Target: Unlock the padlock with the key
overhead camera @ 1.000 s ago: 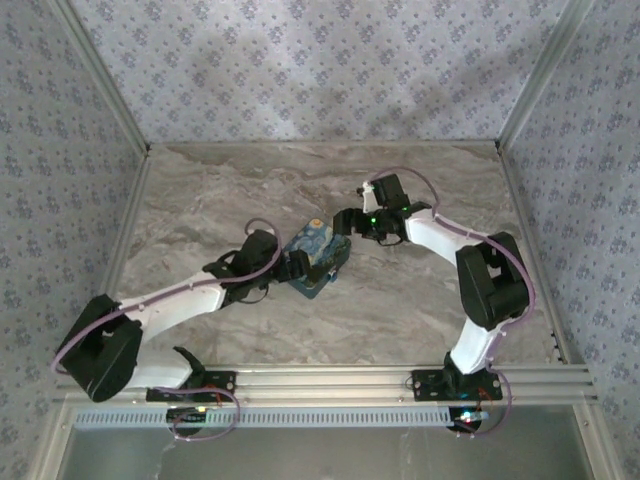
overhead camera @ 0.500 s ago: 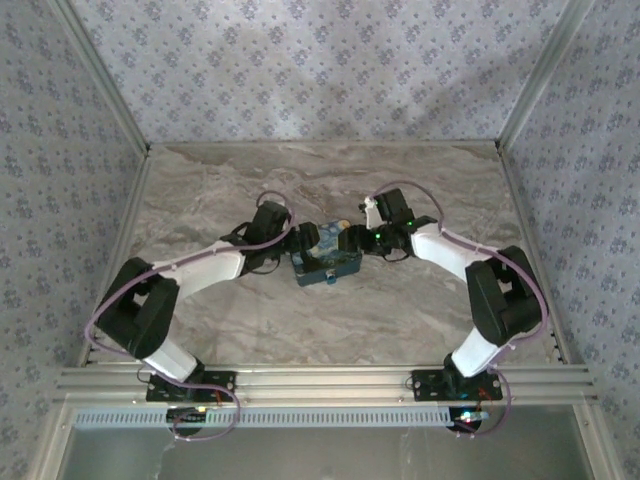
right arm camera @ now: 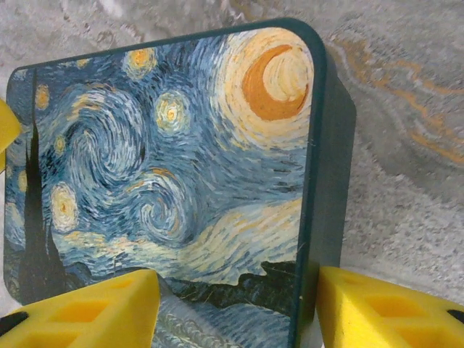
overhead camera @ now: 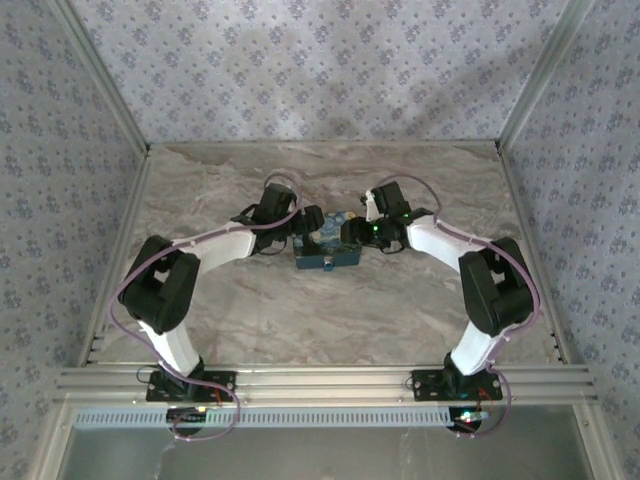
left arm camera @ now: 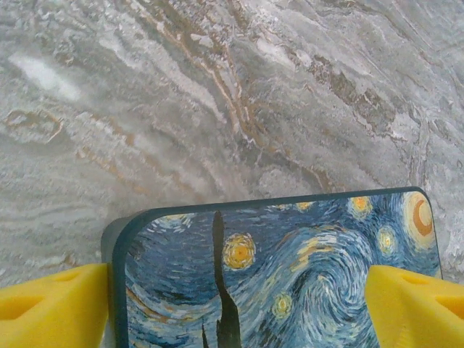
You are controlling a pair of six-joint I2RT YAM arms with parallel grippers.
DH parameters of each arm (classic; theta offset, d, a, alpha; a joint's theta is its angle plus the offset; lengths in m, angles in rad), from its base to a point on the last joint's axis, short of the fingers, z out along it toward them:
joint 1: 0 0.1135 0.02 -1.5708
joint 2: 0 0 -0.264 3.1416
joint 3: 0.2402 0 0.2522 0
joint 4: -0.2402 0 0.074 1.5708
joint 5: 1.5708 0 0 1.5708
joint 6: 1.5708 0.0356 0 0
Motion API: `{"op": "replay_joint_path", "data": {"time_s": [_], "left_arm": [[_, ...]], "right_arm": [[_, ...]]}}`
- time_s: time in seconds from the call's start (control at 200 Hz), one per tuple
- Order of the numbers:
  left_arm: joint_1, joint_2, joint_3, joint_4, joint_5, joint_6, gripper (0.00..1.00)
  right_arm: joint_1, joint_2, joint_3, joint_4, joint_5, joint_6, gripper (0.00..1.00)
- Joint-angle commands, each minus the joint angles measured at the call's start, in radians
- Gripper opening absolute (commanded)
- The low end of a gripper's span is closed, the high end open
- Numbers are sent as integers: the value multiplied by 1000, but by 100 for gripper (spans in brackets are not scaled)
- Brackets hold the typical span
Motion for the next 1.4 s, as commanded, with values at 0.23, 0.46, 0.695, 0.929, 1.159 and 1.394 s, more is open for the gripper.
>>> {"op": "replay_joint_path", "data": {"time_s": [0.23,0.46,0.695,0.929,1.159,1.394], "left_arm": [[3,42,87,0,87,17,89],[40,-104,-20,-41,29,48,90],[28,-263,-162,-69,21,37,90],[-37,-347,-286,-68,11,-31,90],[-96,-370,-357,-35,-9,-93,90],[-99,-382,-382,-34,-12,-98,90]], "right_arm": [[-39,-27,16,-20,42,0,67],[-61,-184,-46,-145,222,-29,71],[-70,-264,-95,-304,300,-1,60],[-50,-213,-75,-444,346,141,44],[3,-123,-38,-472,390,282,40],[21,-76,-41,-440,404,393,43]]}}
